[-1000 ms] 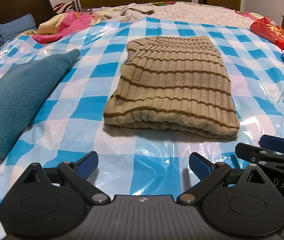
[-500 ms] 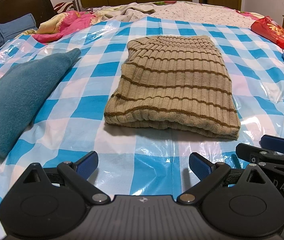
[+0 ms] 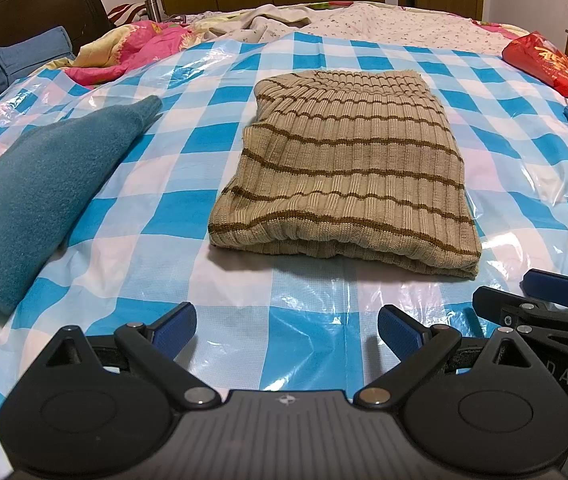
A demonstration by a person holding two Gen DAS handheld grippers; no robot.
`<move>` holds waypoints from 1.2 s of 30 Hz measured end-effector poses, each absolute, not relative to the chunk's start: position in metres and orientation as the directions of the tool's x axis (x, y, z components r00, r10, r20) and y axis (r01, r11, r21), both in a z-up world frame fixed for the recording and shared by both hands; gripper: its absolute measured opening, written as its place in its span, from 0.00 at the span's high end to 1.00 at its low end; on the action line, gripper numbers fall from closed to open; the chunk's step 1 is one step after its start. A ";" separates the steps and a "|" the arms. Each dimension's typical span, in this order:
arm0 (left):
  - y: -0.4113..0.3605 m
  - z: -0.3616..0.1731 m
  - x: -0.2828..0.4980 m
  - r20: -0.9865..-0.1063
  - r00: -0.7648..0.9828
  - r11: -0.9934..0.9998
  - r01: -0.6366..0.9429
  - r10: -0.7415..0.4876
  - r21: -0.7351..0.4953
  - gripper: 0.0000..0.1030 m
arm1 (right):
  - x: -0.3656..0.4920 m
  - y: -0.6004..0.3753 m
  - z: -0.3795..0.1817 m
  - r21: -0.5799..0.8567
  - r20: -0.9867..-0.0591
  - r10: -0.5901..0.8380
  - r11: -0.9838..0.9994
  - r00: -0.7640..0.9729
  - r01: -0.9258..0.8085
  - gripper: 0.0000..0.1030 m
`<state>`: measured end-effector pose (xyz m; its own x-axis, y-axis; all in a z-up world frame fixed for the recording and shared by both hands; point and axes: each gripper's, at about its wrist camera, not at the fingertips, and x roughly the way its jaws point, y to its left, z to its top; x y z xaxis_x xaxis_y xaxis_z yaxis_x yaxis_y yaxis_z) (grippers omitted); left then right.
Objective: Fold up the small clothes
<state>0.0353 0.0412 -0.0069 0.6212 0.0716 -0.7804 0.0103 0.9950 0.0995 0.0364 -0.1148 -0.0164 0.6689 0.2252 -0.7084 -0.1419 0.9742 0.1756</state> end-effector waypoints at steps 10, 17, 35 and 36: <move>0.042 -0.008 0.034 -0.777 0.625 0.994 0.011 0.075 0.104 0.00 | 0.036 -0.116 -0.017 0.175 -0.708 0.225 0.974 0.669 -0.142 0.54; 0.040 -0.007 0.034 -0.773 0.630 0.994 0.009 0.080 0.111 0.00 | 0.036 -0.115 -0.016 0.175 -0.708 0.225 0.974 0.669 -0.142 0.54; 0.040 -0.005 0.033 -0.771 0.632 0.994 0.007 0.080 0.108 0.00 | 0.036 -0.114 -0.016 0.172 -0.709 0.223 0.975 0.669 -0.142 0.54; 0.040 -0.005 0.033 -0.771 0.632 0.994 0.007 0.080 0.109 0.00 | 0.036 -0.114 -0.016 0.172 -0.708 0.223 0.975 0.670 -0.142 0.54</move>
